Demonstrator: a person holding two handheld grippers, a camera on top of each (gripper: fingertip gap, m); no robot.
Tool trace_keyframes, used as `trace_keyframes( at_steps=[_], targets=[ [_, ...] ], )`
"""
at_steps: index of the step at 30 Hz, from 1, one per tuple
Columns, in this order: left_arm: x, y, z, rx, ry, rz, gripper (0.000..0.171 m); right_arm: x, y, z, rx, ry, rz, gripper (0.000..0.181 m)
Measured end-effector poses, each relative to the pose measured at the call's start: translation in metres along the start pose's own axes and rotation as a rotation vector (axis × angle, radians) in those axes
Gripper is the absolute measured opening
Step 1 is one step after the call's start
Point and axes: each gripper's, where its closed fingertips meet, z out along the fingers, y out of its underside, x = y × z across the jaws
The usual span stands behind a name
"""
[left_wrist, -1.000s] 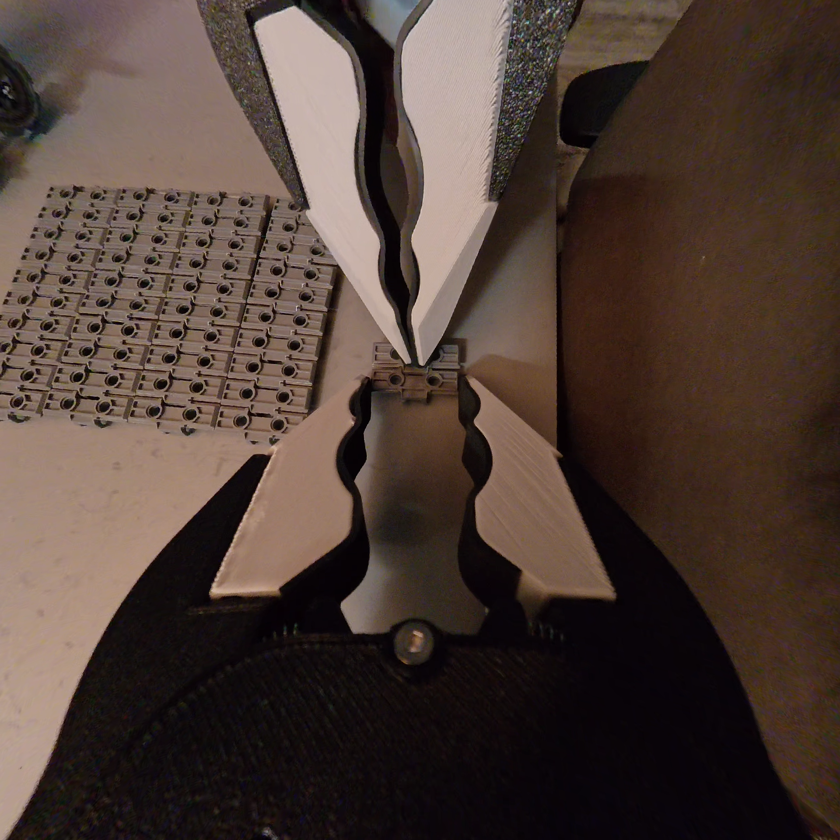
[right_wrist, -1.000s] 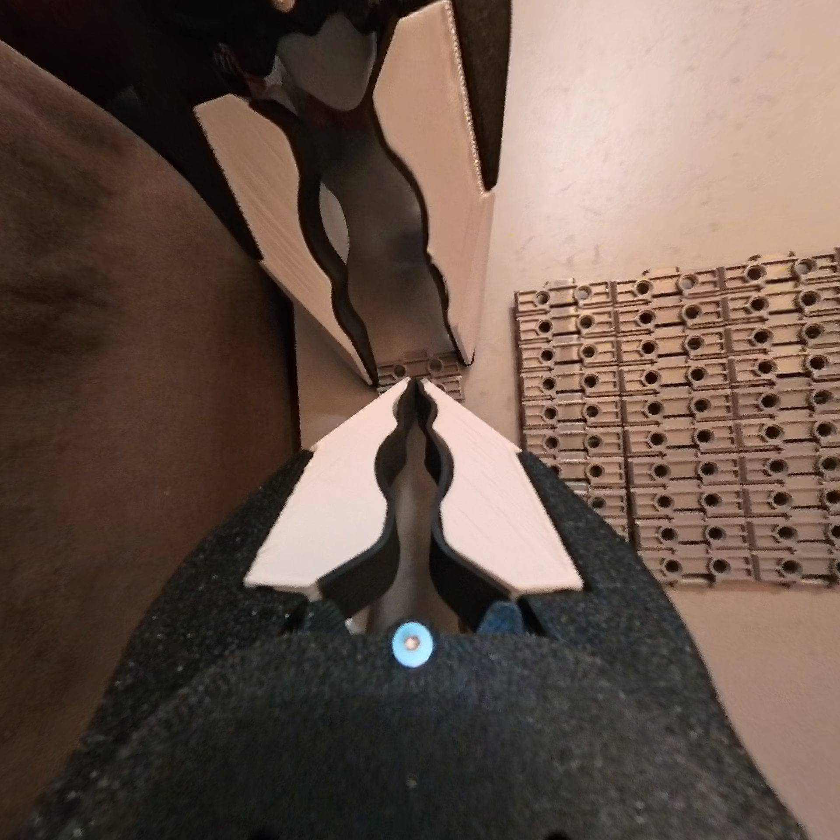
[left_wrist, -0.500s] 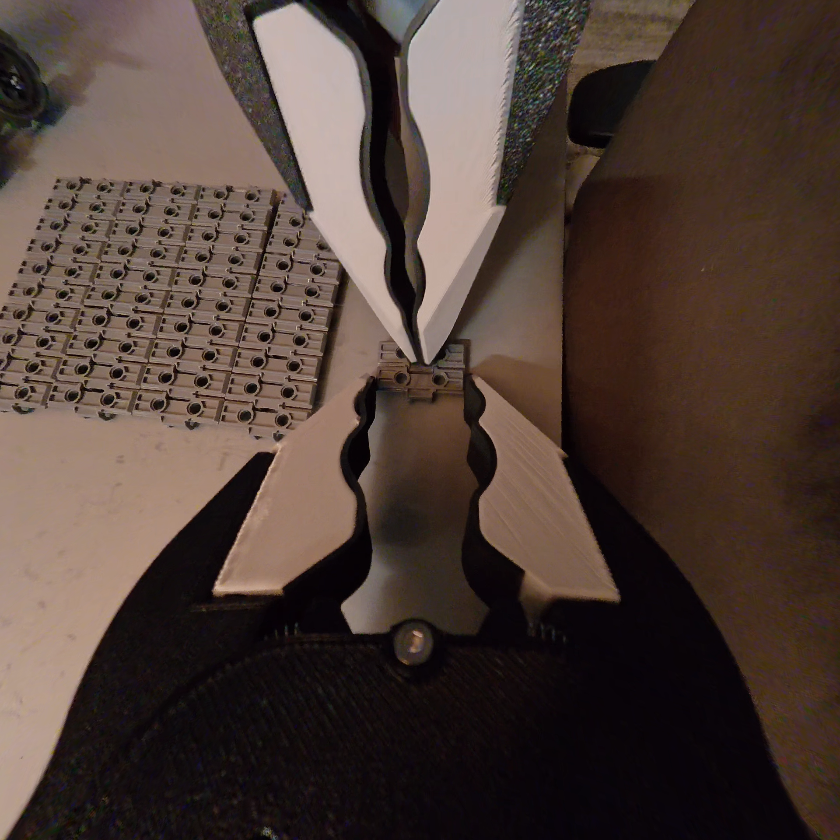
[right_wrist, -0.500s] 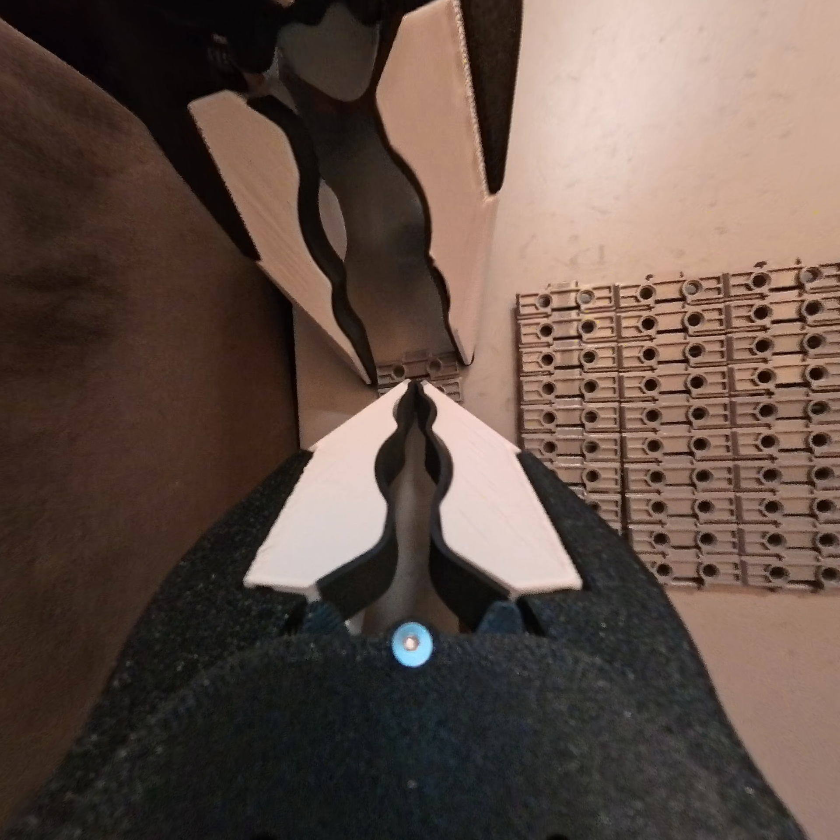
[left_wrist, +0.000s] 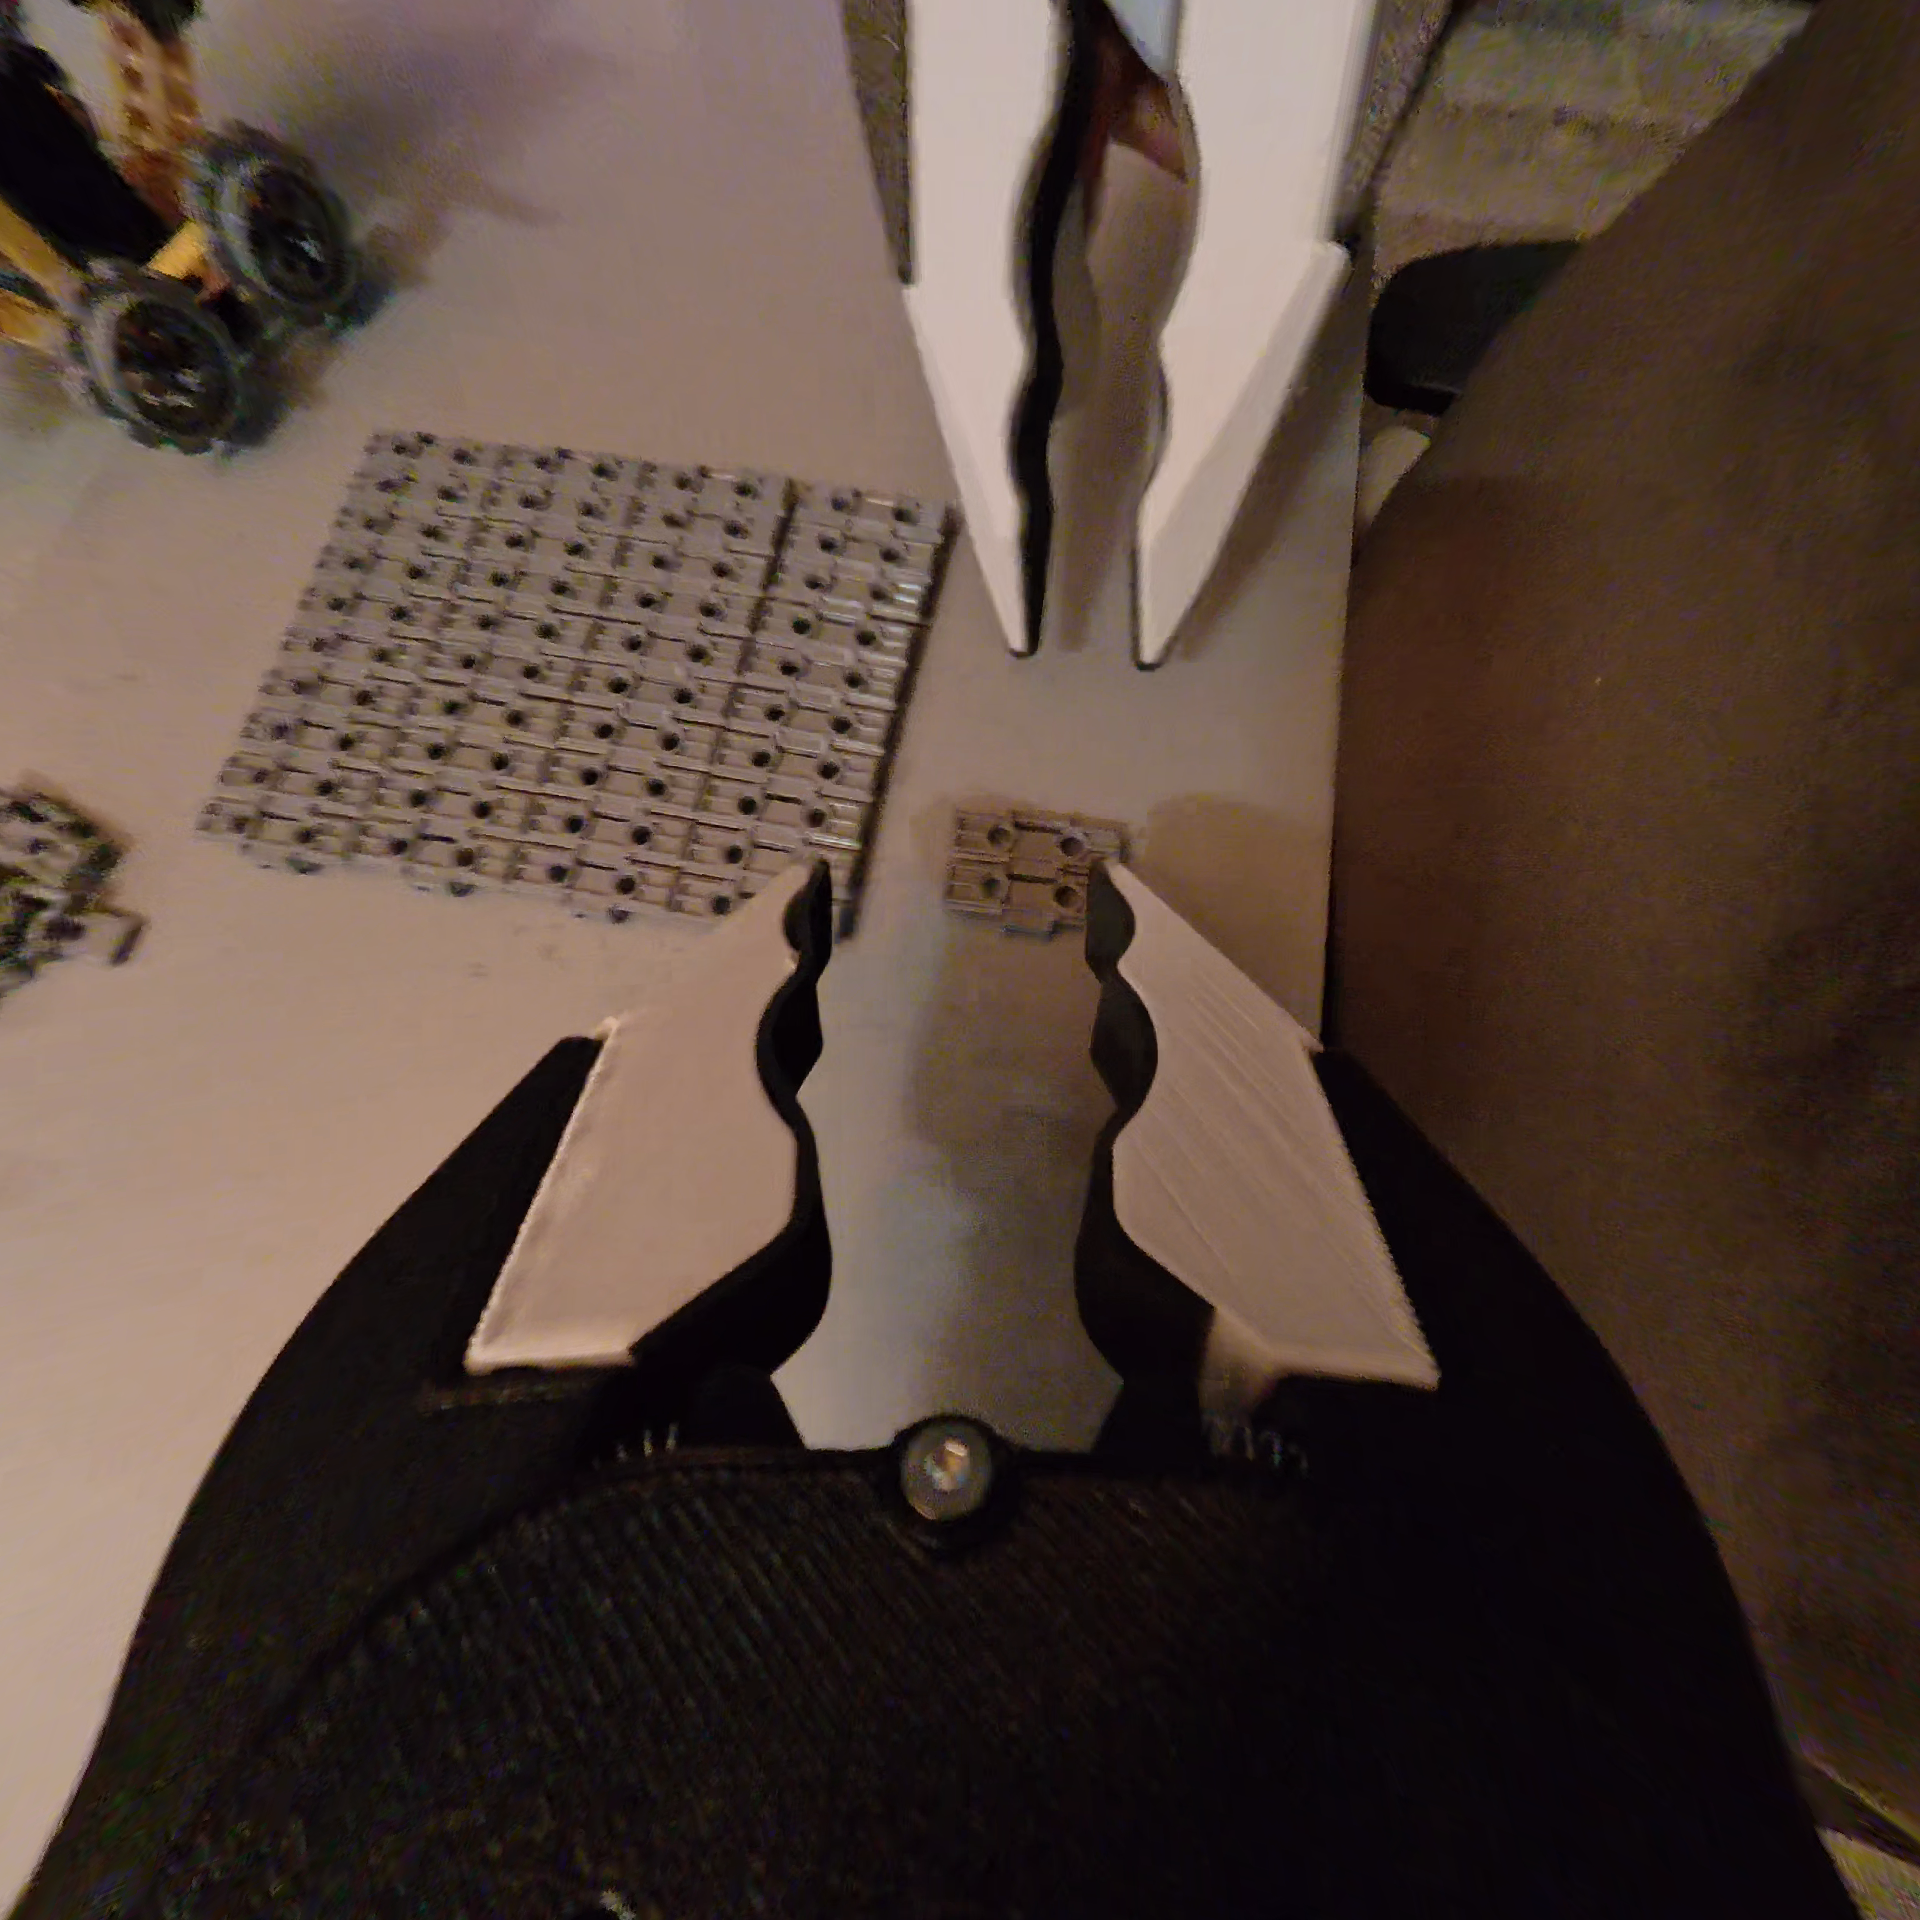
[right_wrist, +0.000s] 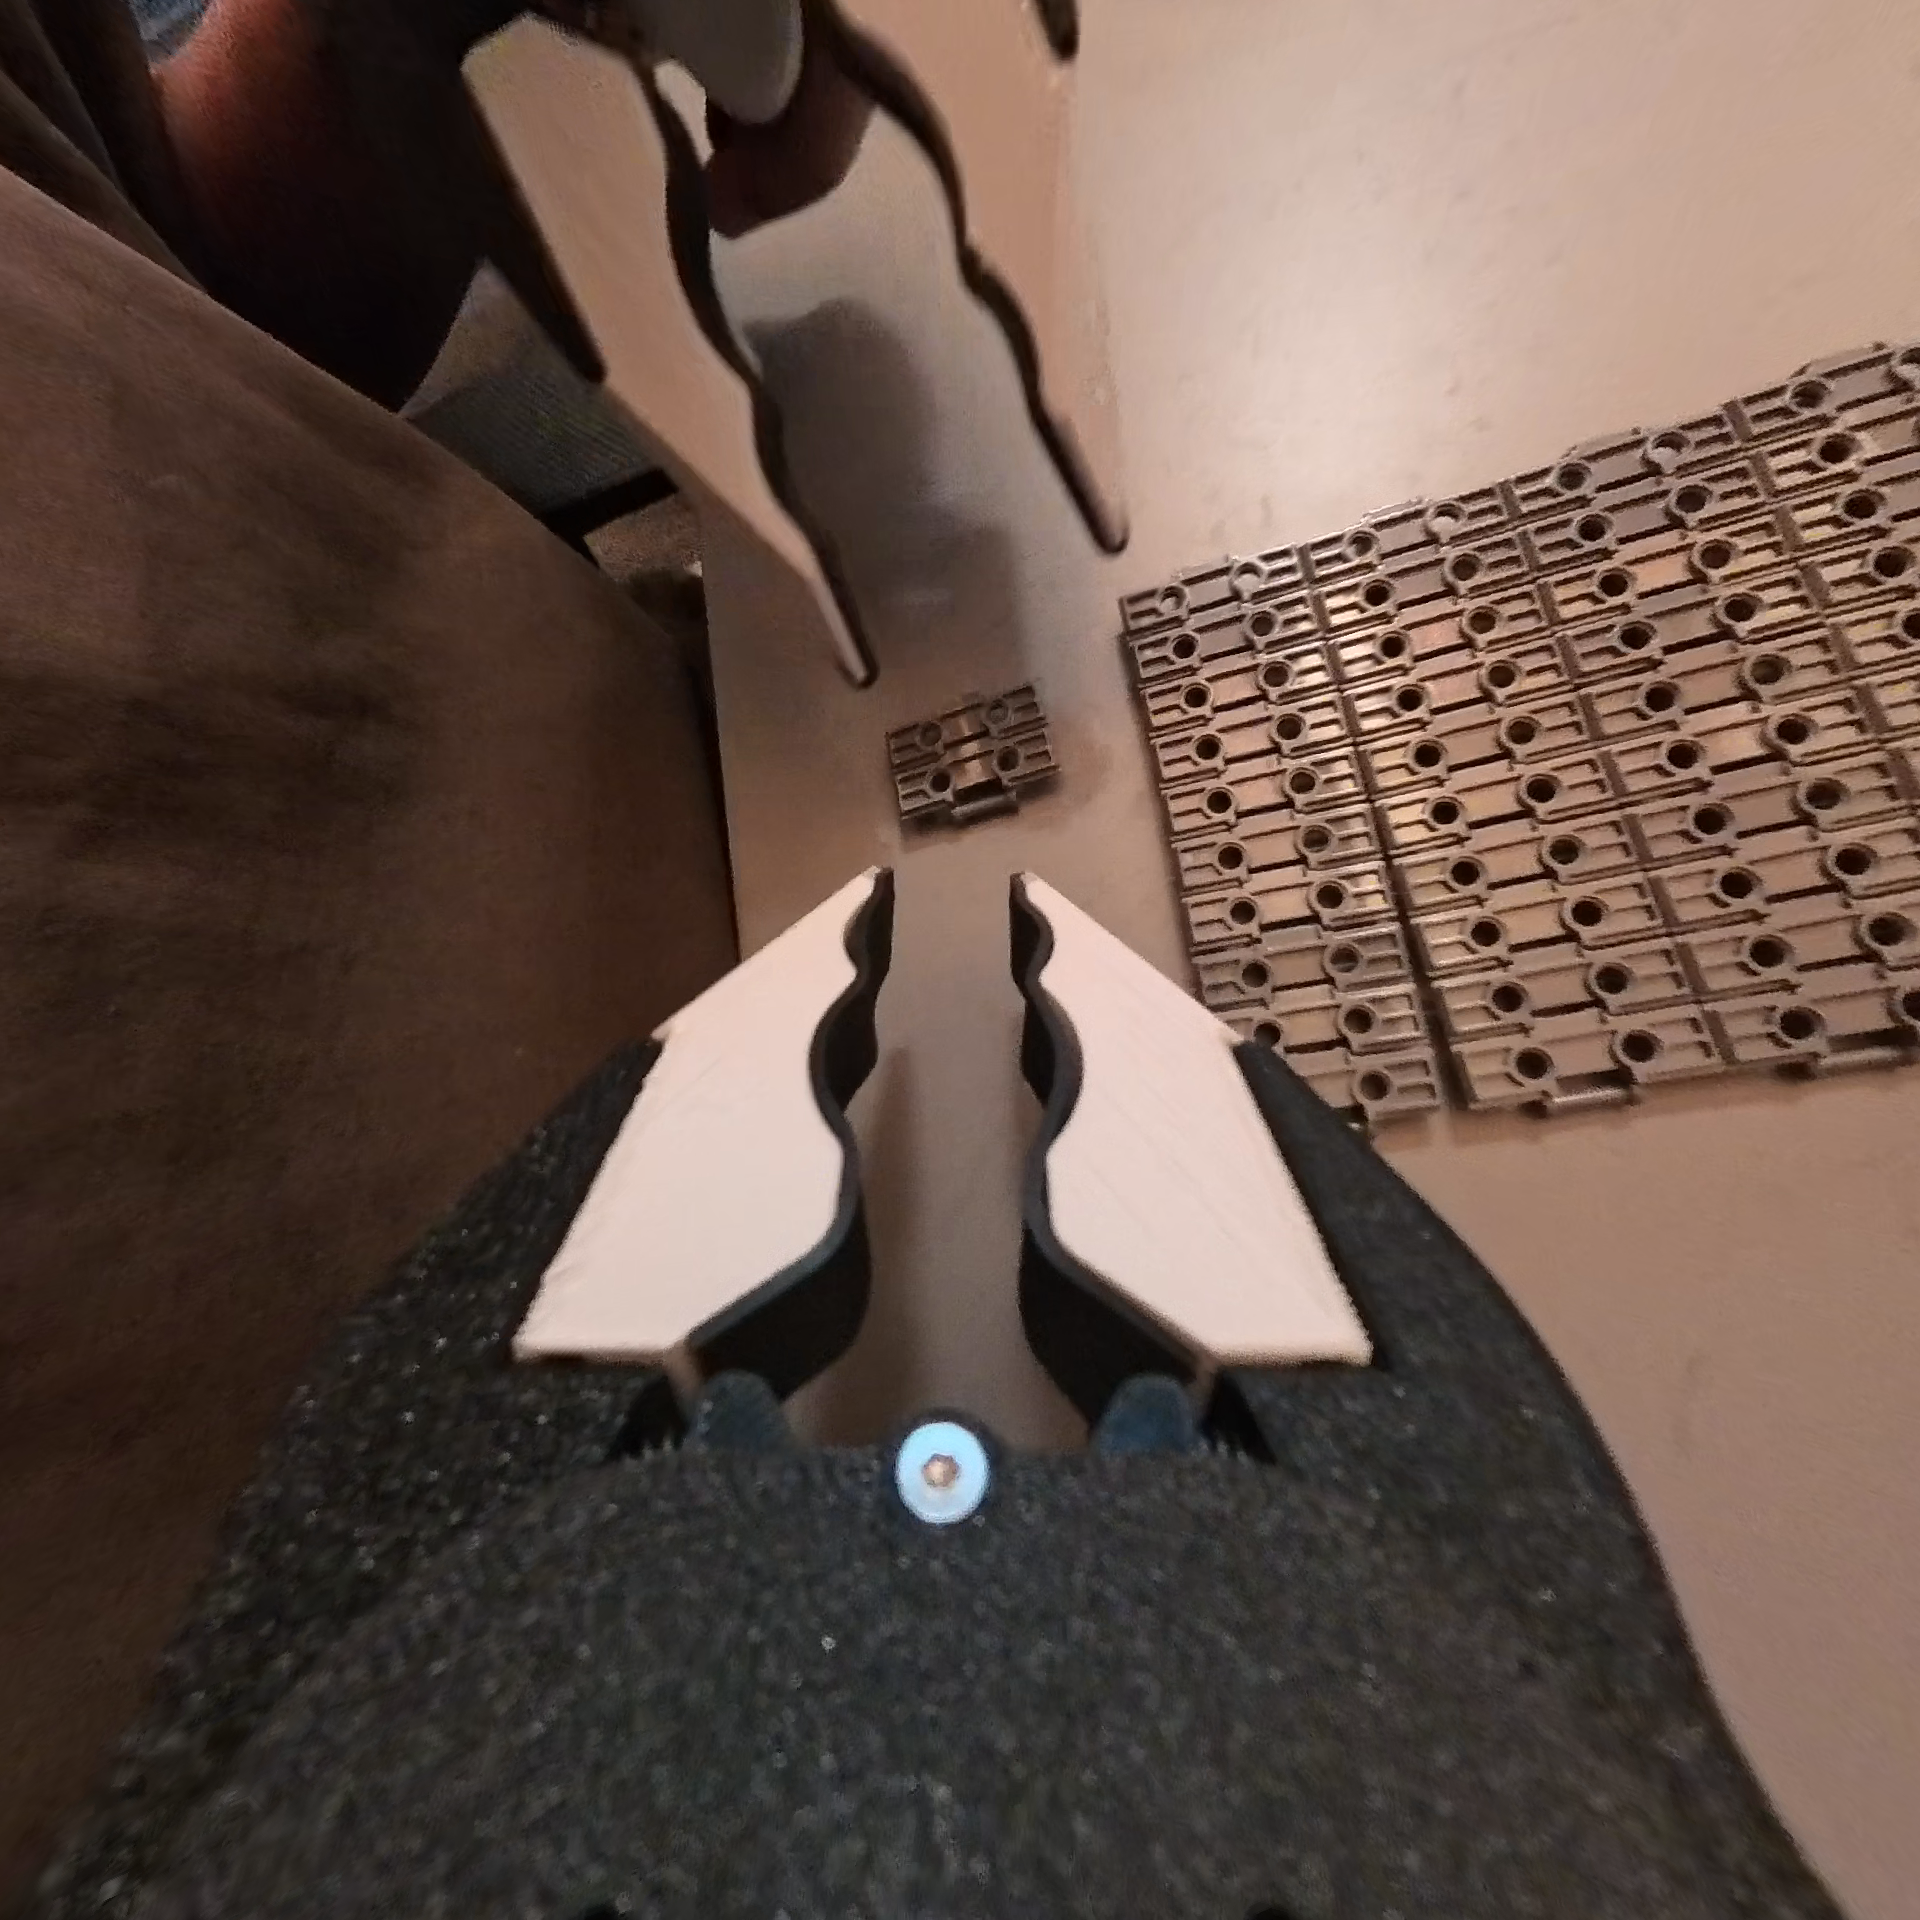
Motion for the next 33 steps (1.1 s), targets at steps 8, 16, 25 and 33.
trace_keyframes(
  at_steps=[8, 16, 25, 33],
  targets=[
    [-0.137, 0.011, -0.032, 0.08, -0.38, -0.451, 0.037, -0.014, -0.012, -0.006, 0.082, -0.025, -0.021, 0.027],
    [-0.201, 0.029, 0.012, -0.131, -0.521, -0.363, 0.029, -0.006, -0.014, -0.012, 0.139, 0.033, -0.017, 0.028],
    [-0.203, 0.029, 0.018, -0.17, -0.544, -0.308, 0.014, 0.006, -0.01, -0.015, 0.161, 0.075, 0.0, 0.028],
    [-0.186, 0.027, -0.012, -0.098, -0.583, -0.273, 0.0, 0.014, -0.011, -0.016, 0.181, 0.118, 0.005, 0.03]
  ],
)
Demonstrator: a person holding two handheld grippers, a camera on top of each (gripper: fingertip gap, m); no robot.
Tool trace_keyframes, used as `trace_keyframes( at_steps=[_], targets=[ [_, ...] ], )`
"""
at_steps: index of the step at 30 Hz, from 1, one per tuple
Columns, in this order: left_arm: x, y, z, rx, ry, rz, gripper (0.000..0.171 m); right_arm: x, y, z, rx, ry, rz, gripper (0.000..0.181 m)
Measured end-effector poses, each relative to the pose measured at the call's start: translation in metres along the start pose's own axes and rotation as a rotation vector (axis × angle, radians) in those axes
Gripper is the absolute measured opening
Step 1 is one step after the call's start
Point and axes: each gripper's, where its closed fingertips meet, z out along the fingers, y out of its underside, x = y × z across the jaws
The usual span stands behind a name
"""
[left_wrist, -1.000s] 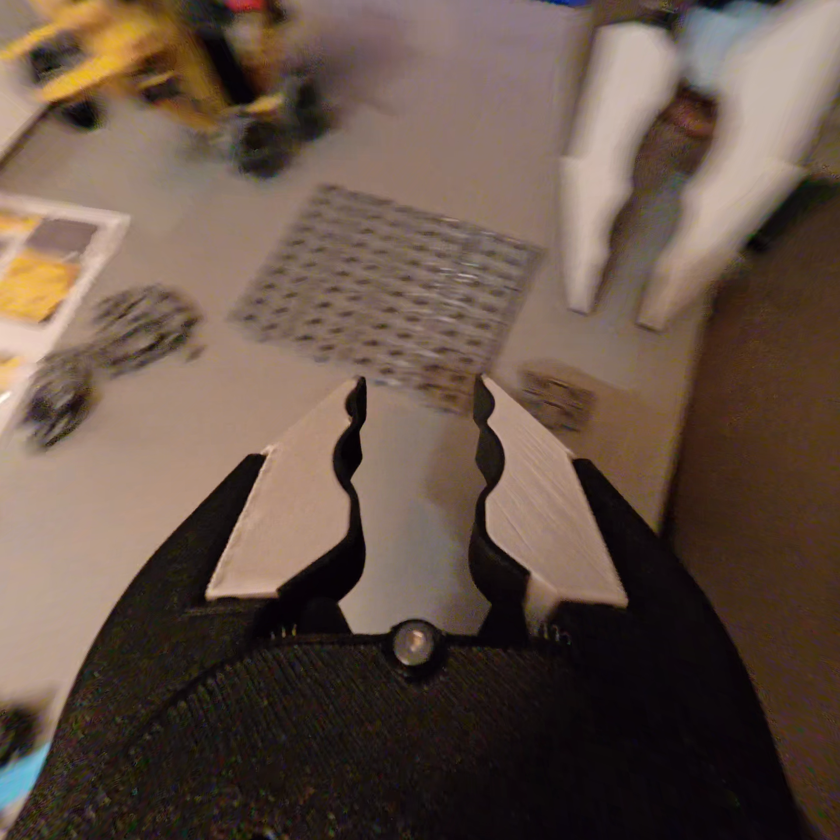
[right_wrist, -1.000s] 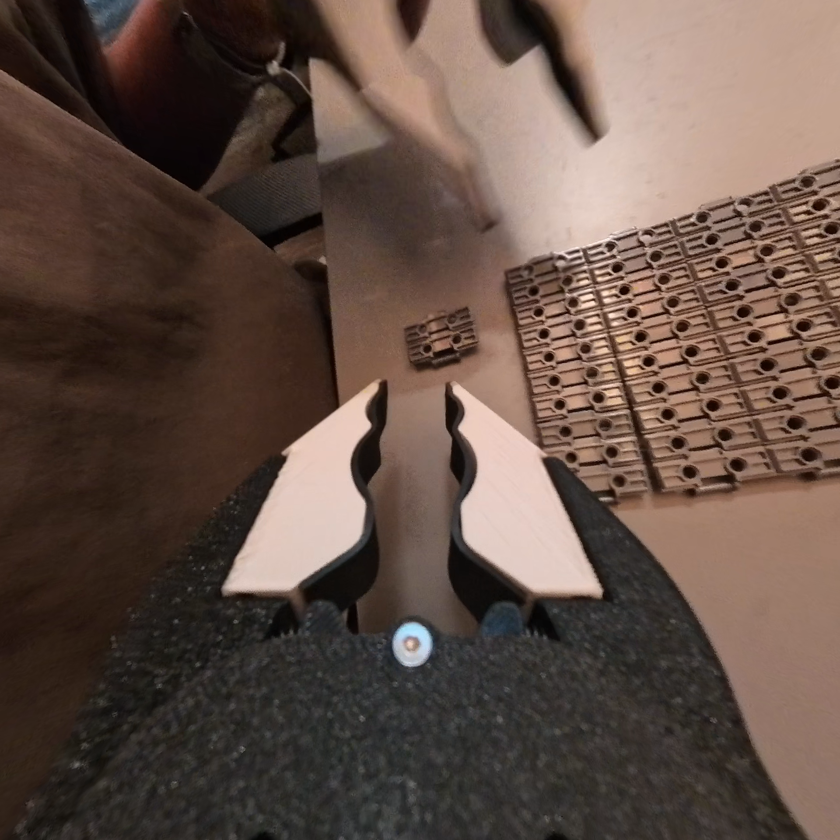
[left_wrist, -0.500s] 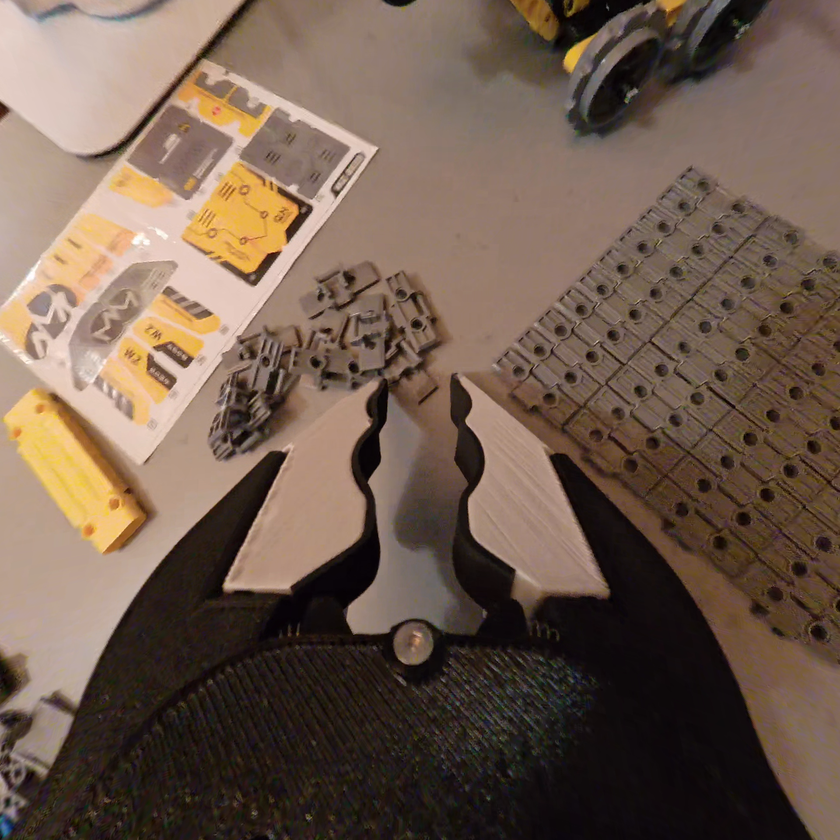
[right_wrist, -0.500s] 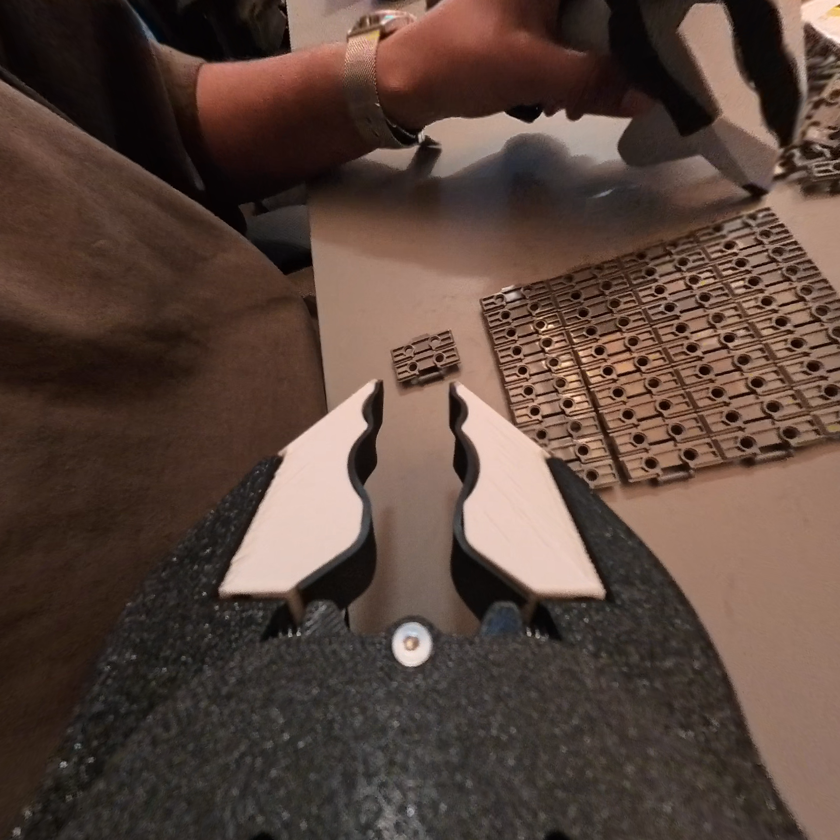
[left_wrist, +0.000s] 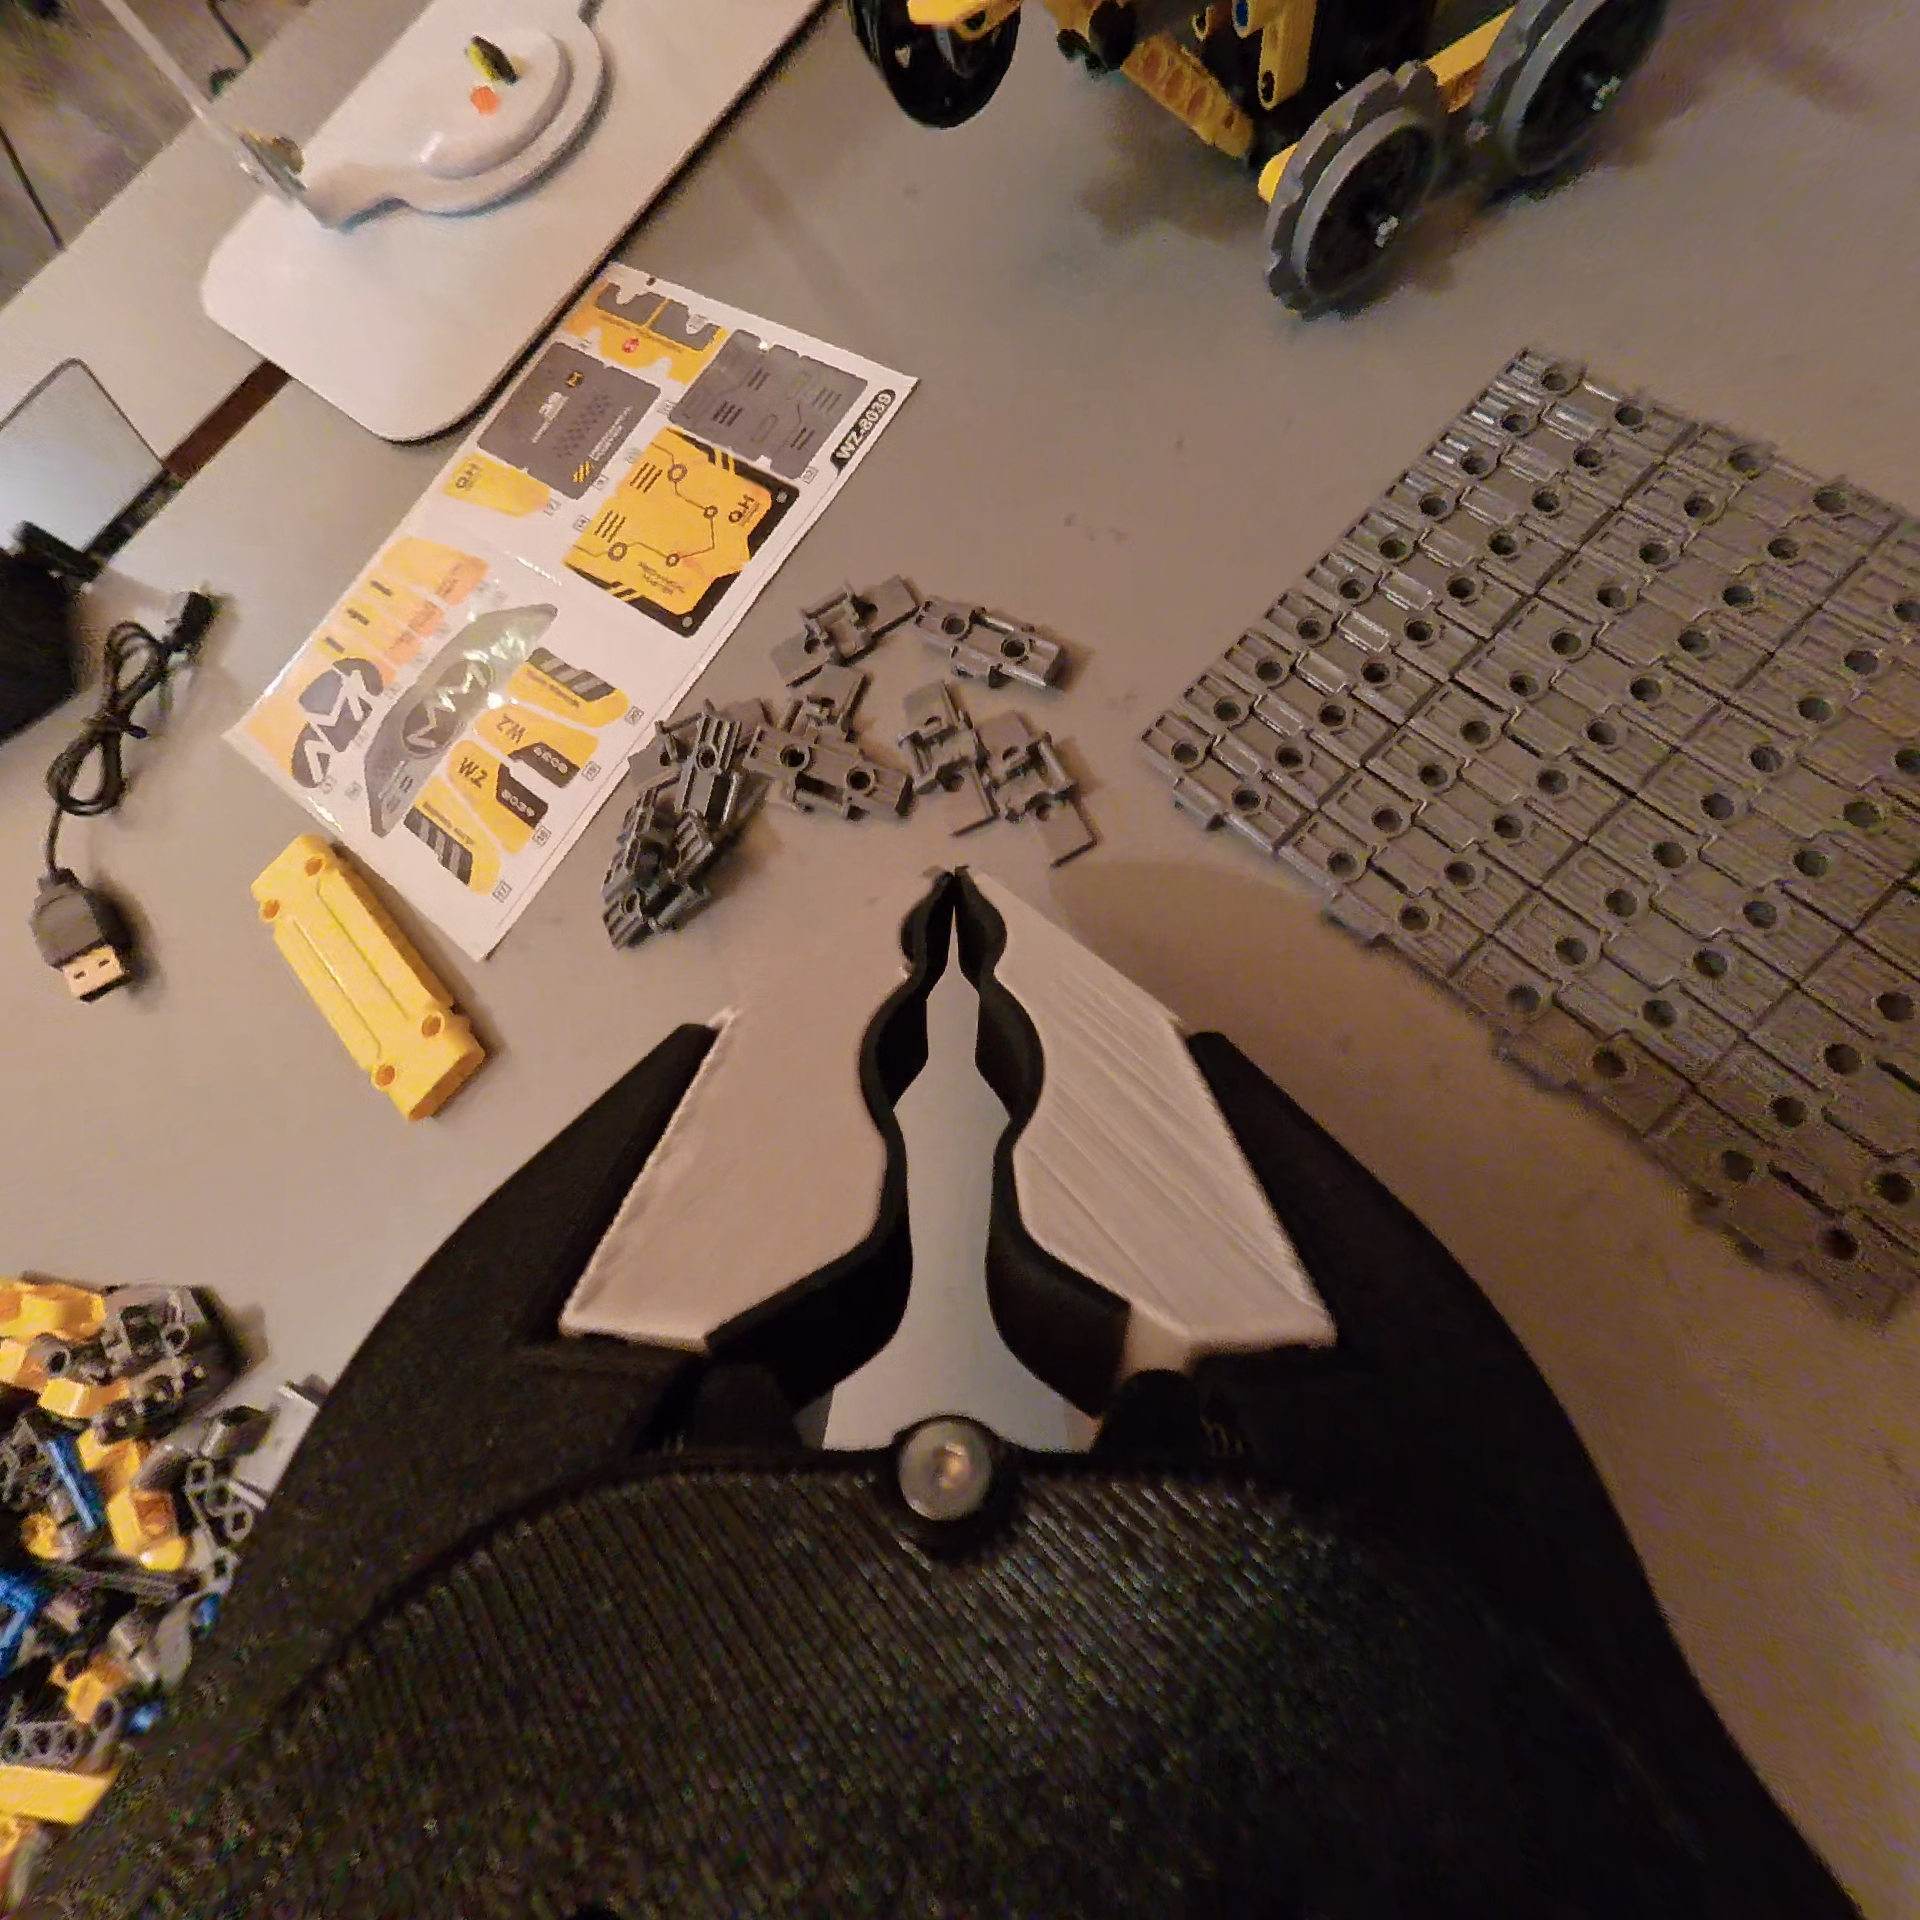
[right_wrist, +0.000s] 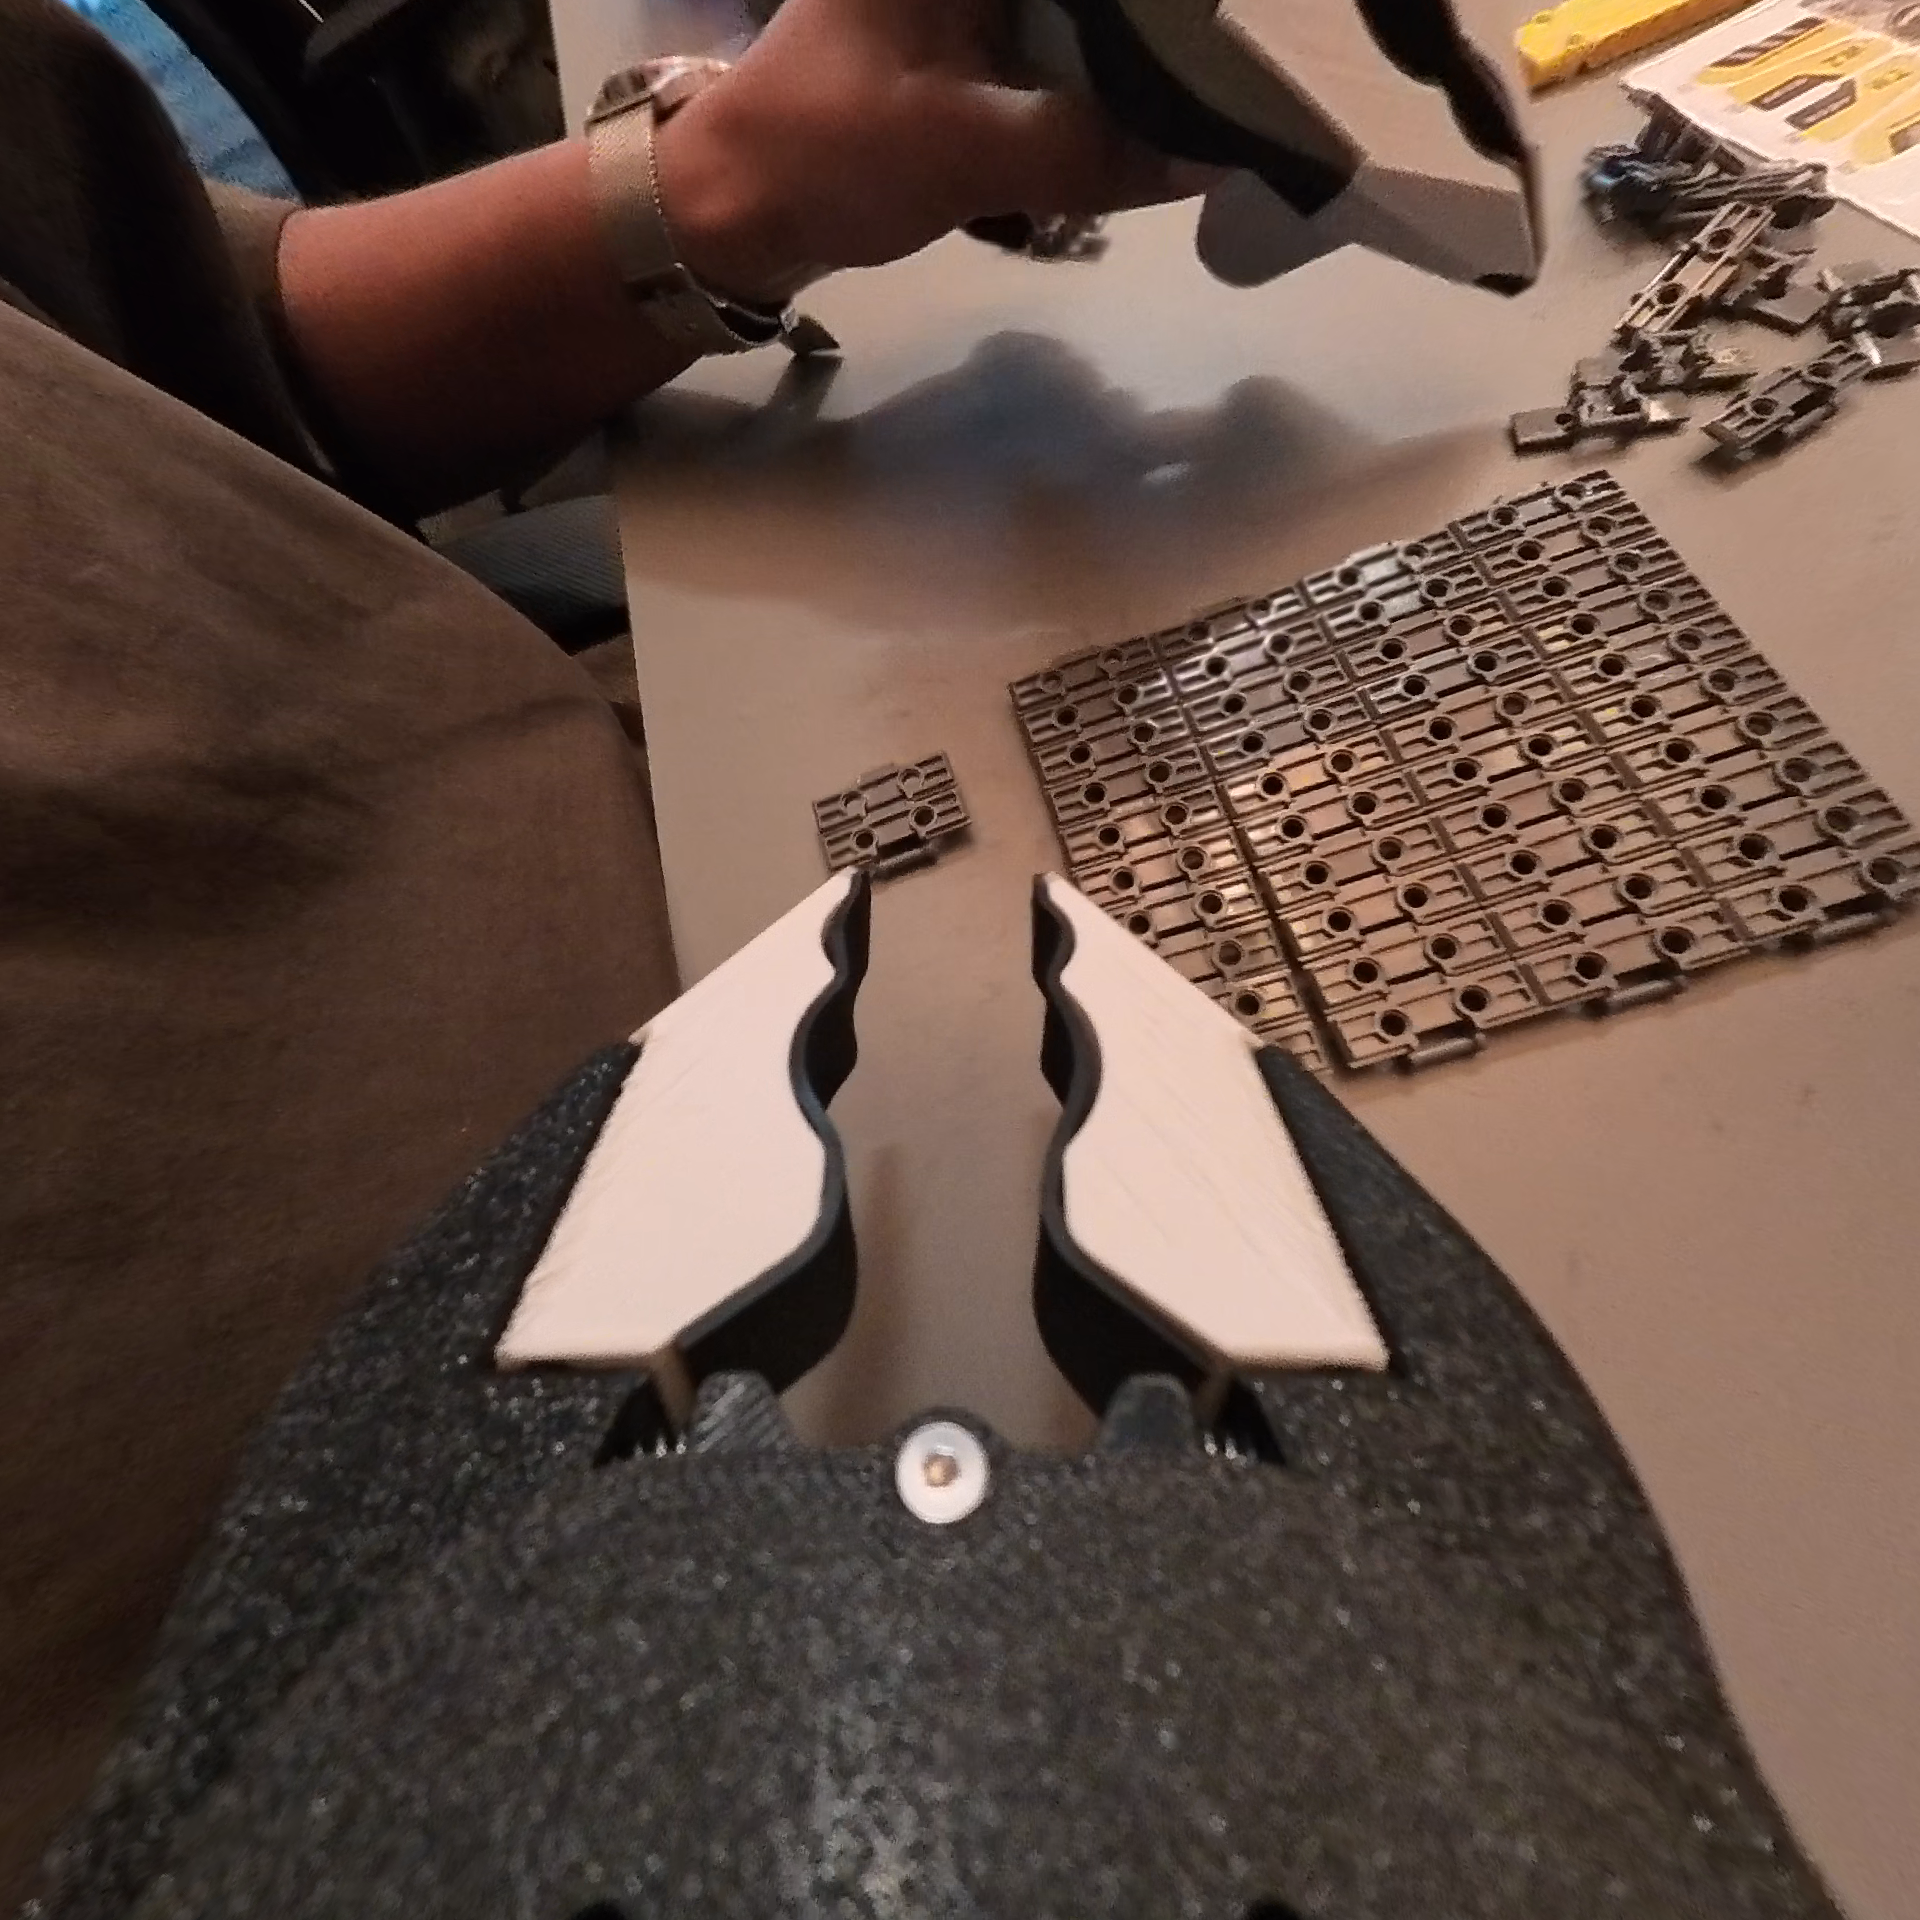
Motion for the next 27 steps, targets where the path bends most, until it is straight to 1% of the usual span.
trace_keyframes(
  at_steps=[3, 4, 5, 6, 11, 15, 16, 18, 19, 20, 25, 27],
  targets=[
    [0.005, 0.003, 0.004, 0.004, 0.055, -0.044, 0.0, 0.001, -0.003, 0.002, 0.012, -0.004, 0.013, 0.032],
    [0.009, 0.001, 0.007, 0.006, 0.084, -0.065, 0.006, 0.0, -0.004, 0.003, 0.014, -0.005, 0.012, 0.032],
    [0.013, -0.001, 0.009, 0.005, 0.113, -0.084, 0.017, 0.0, -0.005, 0.004, 0.014, -0.004, 0.007, 0.032],
    [0.015, -0.003, 0.012, 0.003, 0.129, -0.097, 0.024, -0.001, -0.006, 0.005, 0.012, 0.0, -0.001, 0.032],
    [0.014, -0.011, 0.023, -0.036, 0.111, -0.024, 0.02, 0.0, -0.001, 0.009, -0.016, 0.028, -0.022, 0.033],
    [0.017, -0.008, 0.031, -0.079, 0.117, 0.018, 0.013, 0.004, 0.005, 0.009, -0.026, 0.037, -0.006, 0.033],
    [0.017, -0.009, 0.031, -0.074, 0.111, 0.024, 0.01, 0.005, 0.005, 0.009, -0.025, 0.036, -0.001, 0.033],
    [0.017, -0.008, 0.03, -0.077, 0.1, 0.029, 0.009, 0.006, 0.005, 0.008, -0.019, 0.034, 0.008, 0.033],
    [0.016, -0.008, 0.029, -0.07, 0.093, 0.031, 0.003, 0.006, 0.004, 0.008, -0.015, 0.032, 0.009, 0.033],
    [0.014, -0.009, 0.027, -0.059, 0.085, 0.036, 0.0, 0.006, 0.003, 0.008, -0.011, 0.031, 0.009, 0.033],
    [0.005, -0.012, 0.015, -0.001, 0.064, 0.014, 0.0, 0.007, 0.001, 0.008, -0.003, 0.036, 0.002, 0.033],
    [0.005, -0.012, 0.013, 0.012, 0.089, -0.022, 0.0, 0.007, 0.0, 0.008, 0.0, 0.037, 0.004, 0.034]
  ],
)
